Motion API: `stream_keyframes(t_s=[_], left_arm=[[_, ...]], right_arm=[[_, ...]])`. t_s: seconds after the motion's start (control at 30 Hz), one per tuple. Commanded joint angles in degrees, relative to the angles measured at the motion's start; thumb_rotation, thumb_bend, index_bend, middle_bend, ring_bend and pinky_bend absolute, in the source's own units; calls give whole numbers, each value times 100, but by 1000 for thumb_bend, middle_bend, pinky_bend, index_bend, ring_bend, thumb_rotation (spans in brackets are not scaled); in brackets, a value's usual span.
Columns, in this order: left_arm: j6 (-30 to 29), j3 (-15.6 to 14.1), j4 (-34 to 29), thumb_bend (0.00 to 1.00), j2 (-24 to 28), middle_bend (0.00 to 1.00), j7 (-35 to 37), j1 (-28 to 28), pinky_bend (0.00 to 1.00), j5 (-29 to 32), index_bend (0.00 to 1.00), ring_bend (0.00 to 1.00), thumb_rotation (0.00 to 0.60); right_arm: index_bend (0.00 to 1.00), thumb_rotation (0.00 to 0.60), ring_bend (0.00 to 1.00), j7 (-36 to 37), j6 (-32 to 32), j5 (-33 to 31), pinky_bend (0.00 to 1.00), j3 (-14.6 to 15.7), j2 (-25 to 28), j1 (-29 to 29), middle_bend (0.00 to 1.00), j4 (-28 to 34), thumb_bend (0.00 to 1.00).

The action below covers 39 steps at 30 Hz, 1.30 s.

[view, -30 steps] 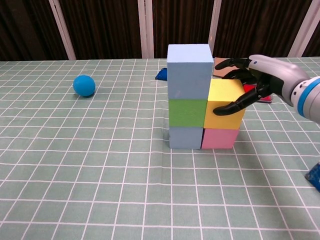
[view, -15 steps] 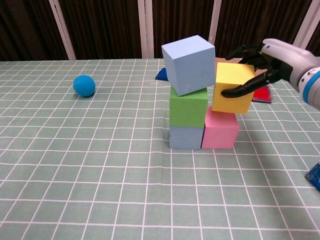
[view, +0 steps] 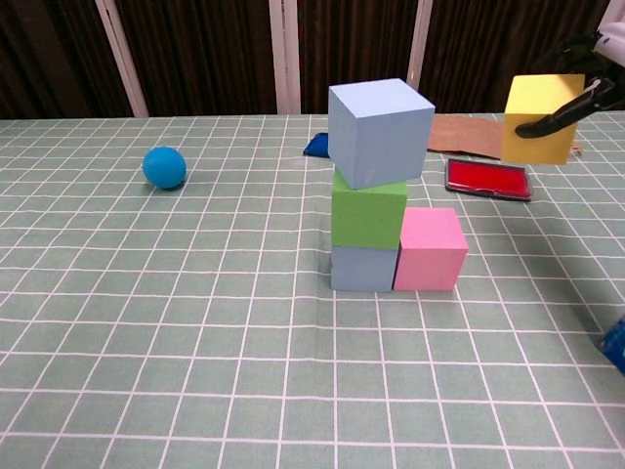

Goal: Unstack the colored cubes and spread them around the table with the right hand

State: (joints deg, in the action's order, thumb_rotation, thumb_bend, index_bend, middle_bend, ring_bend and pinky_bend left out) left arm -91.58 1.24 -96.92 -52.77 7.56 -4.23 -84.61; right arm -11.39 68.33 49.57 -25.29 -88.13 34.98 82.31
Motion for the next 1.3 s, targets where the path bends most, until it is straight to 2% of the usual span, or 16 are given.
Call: stream_keyframes(t_s=[0.03,0.23,0.3,0.4,0.57,0.7,0.77,0.97,1.17,1.3], left_arm=[[0,22,-23,285,-22,0,-72,3,10,45,75,0,600],[69,95,-89,286,-100,0,-283,62,9,180,76,0,600],[80,124,-97,285,-105,0,-286,73,10,228,76,0,600],[52,161,-99,285,-104,0,-275,59,9,297,76,0,600],[2,134,-96,285,-57,0,-179,4,9,266,76,0,600],[-67,128,-91,285,-36,0,-99,-37,9,227,76,0,600],[-54,137,-89,285,-35,0,-88,-34,10,249,76,0,600],[36,157,-74,286,-18,0,-54,12,9,278,76,0,600],[78,142,-80,285,-8,0,-47,26,10,255,76,0,600],[72,111,-83,285,43,0,91,5,9,198,75,0,600]], right_arm=[[269,600,581,77,-375,-52,88,-50,-117,228,483,-916,249],[270,600,579,434,-998,-128,88,-30,-389,415,483,-2236,250],[264,600,540,579,-1190,-100,68,-12,-433,449,463,-2506,249],[176,600,347,692,-1572,-45,4,115,-399,448,305,-2704,250],[74,600,143,918,-2103,3,0,266,-267,390,149,-2672,224],[33,600,22,933,-2053,159,0,365,-301,375,55,-2715,156],[13,600,1,975,-2088,143,0,344,-264,370,24,-2639,139],[0,600,0,1135,-2032,238,0,277,323,184,7,-1662,134],[0,600,0,1759,-2146,559,0,205,1660,-342,7,558,134],[0,600,0,1965,-2403,900,0,251,2456,-506,7,1507,134]])
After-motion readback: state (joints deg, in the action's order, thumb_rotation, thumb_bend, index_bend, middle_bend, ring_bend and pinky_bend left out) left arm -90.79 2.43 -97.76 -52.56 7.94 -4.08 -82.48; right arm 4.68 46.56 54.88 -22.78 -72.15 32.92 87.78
